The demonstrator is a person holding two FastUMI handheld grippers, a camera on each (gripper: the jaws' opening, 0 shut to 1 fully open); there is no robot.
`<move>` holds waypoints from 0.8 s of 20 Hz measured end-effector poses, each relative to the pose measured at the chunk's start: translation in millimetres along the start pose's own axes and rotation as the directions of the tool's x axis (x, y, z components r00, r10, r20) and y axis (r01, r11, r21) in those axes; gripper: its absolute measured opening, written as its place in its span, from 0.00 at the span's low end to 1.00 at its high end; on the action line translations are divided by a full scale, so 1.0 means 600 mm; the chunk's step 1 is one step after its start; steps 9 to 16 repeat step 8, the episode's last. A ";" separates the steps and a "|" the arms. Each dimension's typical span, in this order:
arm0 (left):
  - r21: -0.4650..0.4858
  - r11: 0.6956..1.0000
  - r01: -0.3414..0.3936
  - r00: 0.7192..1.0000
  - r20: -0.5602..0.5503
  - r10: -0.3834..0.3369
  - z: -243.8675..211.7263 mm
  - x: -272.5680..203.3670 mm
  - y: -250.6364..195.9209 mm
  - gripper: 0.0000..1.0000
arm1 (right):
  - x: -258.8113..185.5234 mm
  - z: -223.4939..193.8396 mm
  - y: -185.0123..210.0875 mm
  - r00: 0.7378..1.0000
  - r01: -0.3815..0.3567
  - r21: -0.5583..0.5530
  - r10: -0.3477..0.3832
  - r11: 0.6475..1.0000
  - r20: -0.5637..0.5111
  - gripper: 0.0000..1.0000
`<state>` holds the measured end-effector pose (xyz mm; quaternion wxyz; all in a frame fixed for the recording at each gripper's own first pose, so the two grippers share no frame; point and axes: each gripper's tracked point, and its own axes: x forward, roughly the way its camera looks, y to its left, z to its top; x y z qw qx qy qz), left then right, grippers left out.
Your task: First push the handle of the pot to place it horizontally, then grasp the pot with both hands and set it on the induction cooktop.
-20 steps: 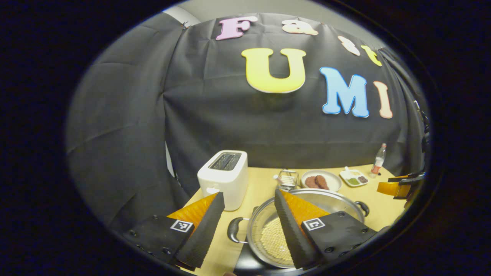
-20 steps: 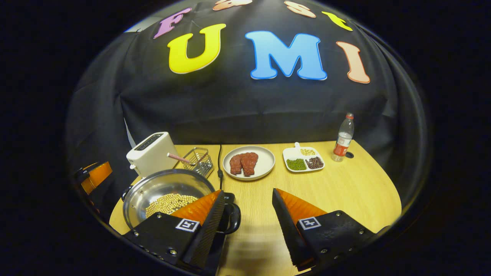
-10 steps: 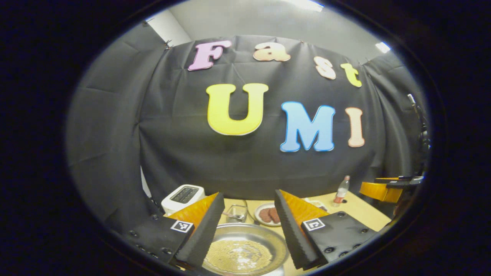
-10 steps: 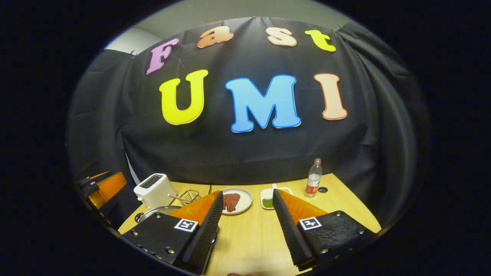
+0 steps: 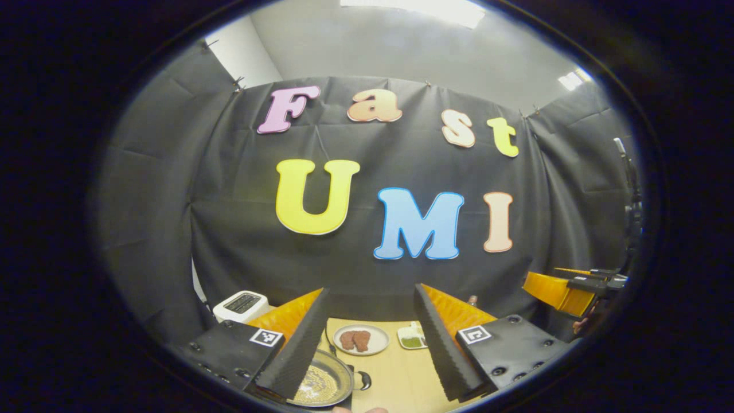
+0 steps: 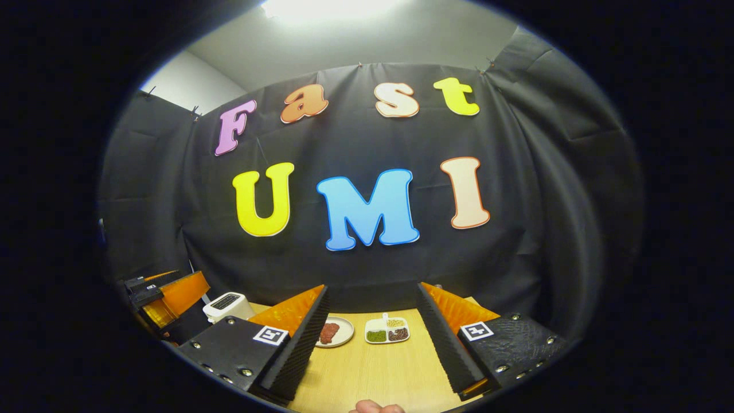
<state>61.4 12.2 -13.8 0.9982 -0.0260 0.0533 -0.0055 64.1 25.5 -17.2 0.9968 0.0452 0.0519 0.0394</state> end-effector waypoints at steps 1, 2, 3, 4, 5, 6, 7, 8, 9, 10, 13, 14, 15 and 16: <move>0.005 1.000 0.002 1.000 0.007 -0.002 0.008 -0.006 -0.012 0.92 | -0.007 0.008 -0.009 1.000 0.005 -0.001 -0.005 1.000 0.008 0.94; 0.012 1.000 0.000 1.000 0.014 0.000 0.015 -0.013 -0.020 0.92 | -0.013 0.013 -0.017 1.000 0.001 0.000 -0.001 1.000 0.015 0.94; 0.019 1.000 -0.003 1.000 0.020 0.003 0.022 -0.018 -0.028 0.95 | -0.016 0.017 -0.021 1.000 -0.002 0.003 0.002 1.000 0.018 0.94; 0.024 1.000 -0.011 1.000 0.023 0.010 0.023 -0.024 -0.034 0.99 | -0.020 0.018 -0.027 1.000 -0.008 0.003 0.008 1.000 0.023 0.94; 0.026 0.999 -0.019 1.000 0.022 0.018 0.024 -0.029 -0.038 0.99 | -0.022 0.018 -0.034 1.000 -0.010 0.003 0.010 1.000 0.022 0.94; 0.026 0.999 -0.027 1.000 0.015 0.027 0.017 -0.035 -0.044 0.99 | -0.024 0.019 -0.038 1.000 -0.015 0.002 0.015 1.000 0.022 0.94; 0.023 0.999 -0.038 0.999 0.004 0.037 0.009 -0.040 -0.047 0.99 | -0.027 0.015 -0.042 1.000 -0.022 0.003 0.022 1.000 0.015 0.94; 0.018 0.999 -0.046 0.999 -0.010 0.047 -0.001 -0.040 -0.050 0.99 | -0.028 0.011 -0.045 1.000 -0.030 0.008 0.030 1.000 0.006 0.94; 0.018 0.999 -0.046 0.999 -0.010 0.047 -0.001 -0.040 -0.050 0.99 | -0.028 0.011 -0.045 1.000 -0.030 0.008 0.030 1.000 0.006 0.94; 0.018 0.999 -0.046 0.999 -0.010 0.047 -0.001 -0.040 -0.050 0.99 | -0.028 0.011 -0.045 1.000 -0.030 0.008 0.030 1.000 0.006 0.94; 0.018 0.999 -0.046 0.999 -0.010 0.047 -0.001 -0.040 -0.050 0.99 | -0.028 0.011 -0.045 1.000 -0.030 0.008 0.030 1.000 0.006 0.94; 0.018 0.999 -0.046 0.999 -0.010 0.047 -0.001 -0.040 -0.050 0.99 | -0.028 0.011 -0.045 1.000 -0.030 0.008 0.030 1.000 0.006 0.94; 0.018 0.999 -0.046 0.999 -0.010 0.047 -0.001 -0.040 -0.050 0.99 | -0.028 0.011 -0.045 1.000 -0.030 0.008 0.030 1.000 0.006 0.94; 0.018 0.999 -0.046 0.999 -0.010 0.047 -0.001 -0.040 -0.050 0.99 | -0.028 0.011 -0.045 1.000 -0.030 0.008 0.030 1.000 0.006 0.94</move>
